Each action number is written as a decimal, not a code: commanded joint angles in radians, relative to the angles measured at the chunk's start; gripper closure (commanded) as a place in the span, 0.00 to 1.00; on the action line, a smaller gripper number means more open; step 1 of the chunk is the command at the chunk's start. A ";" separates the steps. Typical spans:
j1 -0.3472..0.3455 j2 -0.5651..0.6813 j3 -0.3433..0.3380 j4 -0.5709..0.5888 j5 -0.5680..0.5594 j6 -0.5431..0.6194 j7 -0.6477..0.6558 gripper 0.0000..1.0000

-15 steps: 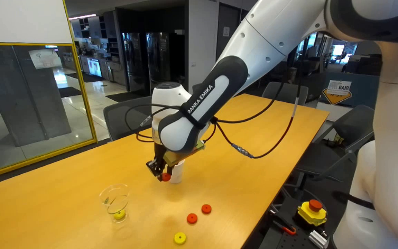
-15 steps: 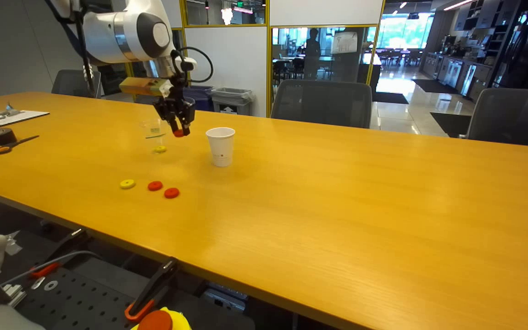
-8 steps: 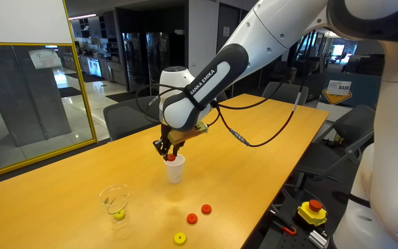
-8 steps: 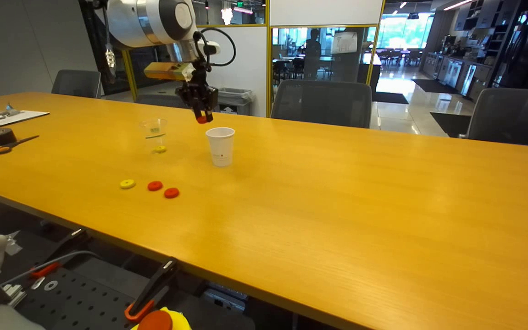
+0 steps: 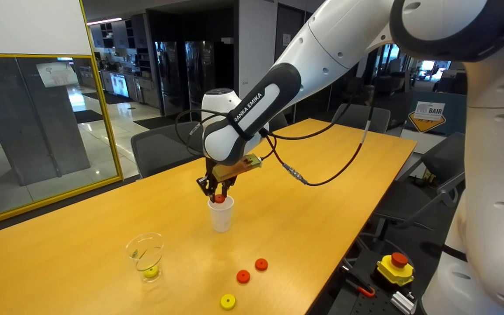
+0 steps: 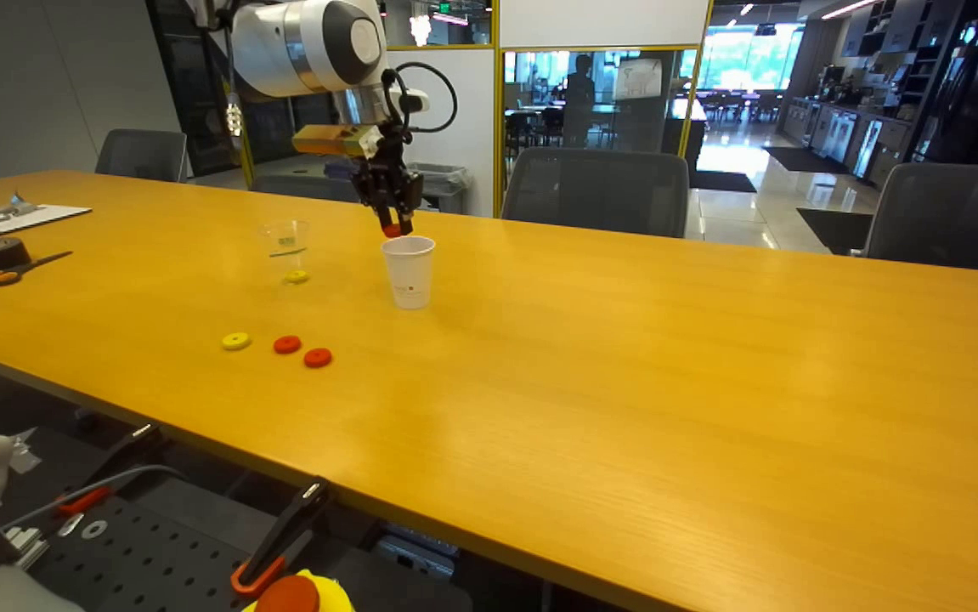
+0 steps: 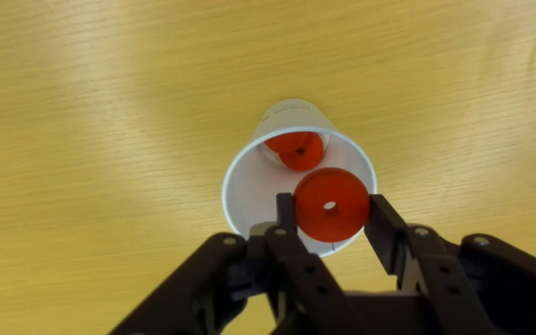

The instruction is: Pick the orange rings and put them in the white cup and put the yellow rings in the clear cup

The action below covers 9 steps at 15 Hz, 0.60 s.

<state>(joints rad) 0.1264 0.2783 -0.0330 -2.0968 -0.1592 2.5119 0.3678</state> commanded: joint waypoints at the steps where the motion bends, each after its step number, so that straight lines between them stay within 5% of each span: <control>1: -0.007 0.060 -0.002 0.083 0.005 -0.046 -0.017 0.82; 3: -0.009 0.078 -0.004 0.103 0.006 -0.057 -0.019 0.82; 4: -0.011 0.086 -0.005 0.113 0.009 -0.064 -0.018 0.40; 9: -0.009 0.088 -0.009 0.122 0.005 -0.078 -0.011 0.03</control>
<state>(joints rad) 0.1126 0.3617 -0.0353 -2.0105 -0.1592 2.4700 0.3668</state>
